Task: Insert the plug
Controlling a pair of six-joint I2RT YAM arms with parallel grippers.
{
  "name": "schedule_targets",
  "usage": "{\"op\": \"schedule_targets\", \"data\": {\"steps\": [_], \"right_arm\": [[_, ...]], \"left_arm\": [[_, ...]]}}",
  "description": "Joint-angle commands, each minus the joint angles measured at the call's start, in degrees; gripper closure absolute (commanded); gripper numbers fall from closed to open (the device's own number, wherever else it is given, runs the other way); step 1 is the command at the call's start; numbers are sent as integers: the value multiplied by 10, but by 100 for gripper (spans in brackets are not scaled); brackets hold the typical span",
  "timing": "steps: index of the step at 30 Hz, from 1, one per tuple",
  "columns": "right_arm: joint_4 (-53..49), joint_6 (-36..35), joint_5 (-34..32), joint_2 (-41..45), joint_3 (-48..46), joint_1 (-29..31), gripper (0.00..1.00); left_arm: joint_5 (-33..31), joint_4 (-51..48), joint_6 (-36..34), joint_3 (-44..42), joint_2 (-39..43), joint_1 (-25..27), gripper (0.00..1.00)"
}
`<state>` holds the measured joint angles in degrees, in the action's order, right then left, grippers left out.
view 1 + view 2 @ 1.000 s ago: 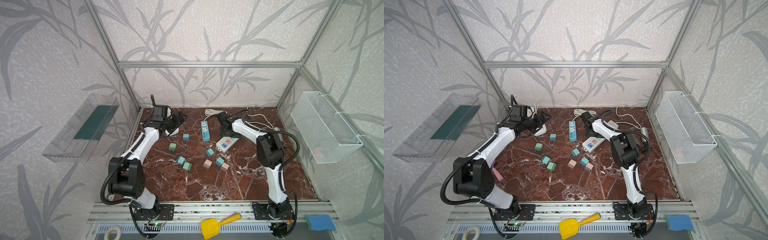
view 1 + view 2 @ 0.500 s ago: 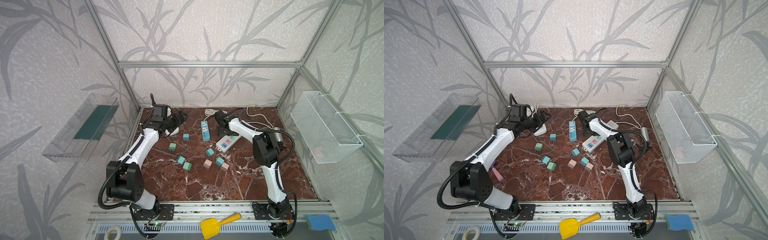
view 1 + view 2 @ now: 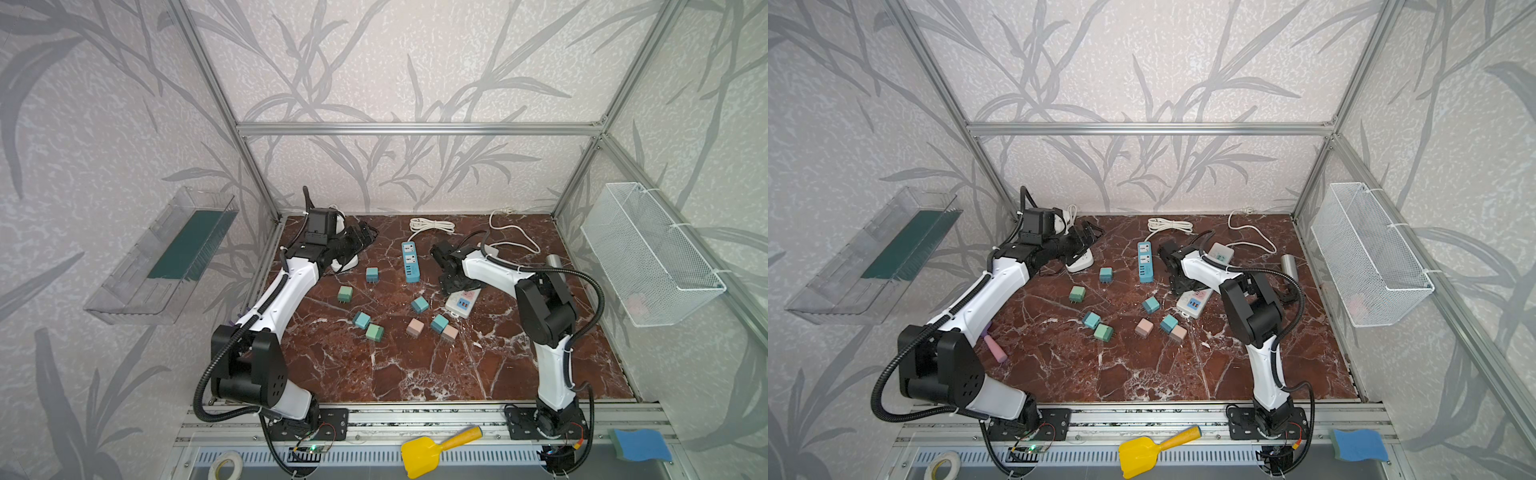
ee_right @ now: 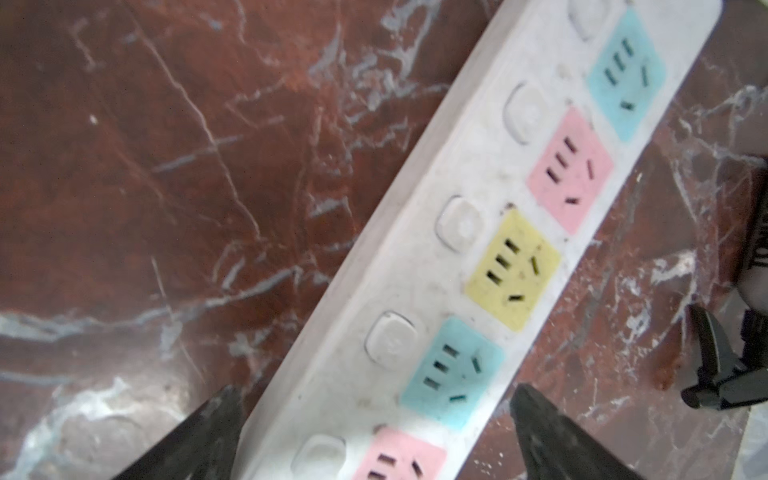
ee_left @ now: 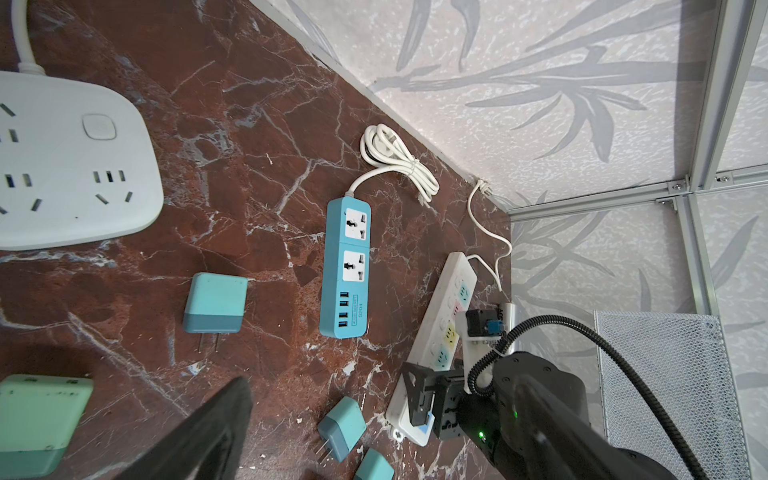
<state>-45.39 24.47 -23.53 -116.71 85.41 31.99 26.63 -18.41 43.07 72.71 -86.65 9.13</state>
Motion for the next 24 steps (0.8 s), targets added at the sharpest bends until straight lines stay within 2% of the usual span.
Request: {"op": "schedule_targets", "data": {"steps": [1, 11, 16, 19, 24], "right_arm": [[15, -21, 20, 57, -44, -3, 1], [48, -34, 88, 179, -197, -40, 1], [89, -53, 194, 249, -275, -84, 1], [115, -50, 222, 278, -304, -107, 1], [135, -54, 266, 257, -293, -130, 1]], "left_arm": [[-9, -5, -13, 1, 7, 8, 1], [-15, -16, -25, 7, 7, 37, 1], [-22, -20, -33, 8, 6, 63, 1], [-20, -25, -36, 11, -2, 69, 1], [-27, -29, -44, 14, -6, 76, 1]]}}
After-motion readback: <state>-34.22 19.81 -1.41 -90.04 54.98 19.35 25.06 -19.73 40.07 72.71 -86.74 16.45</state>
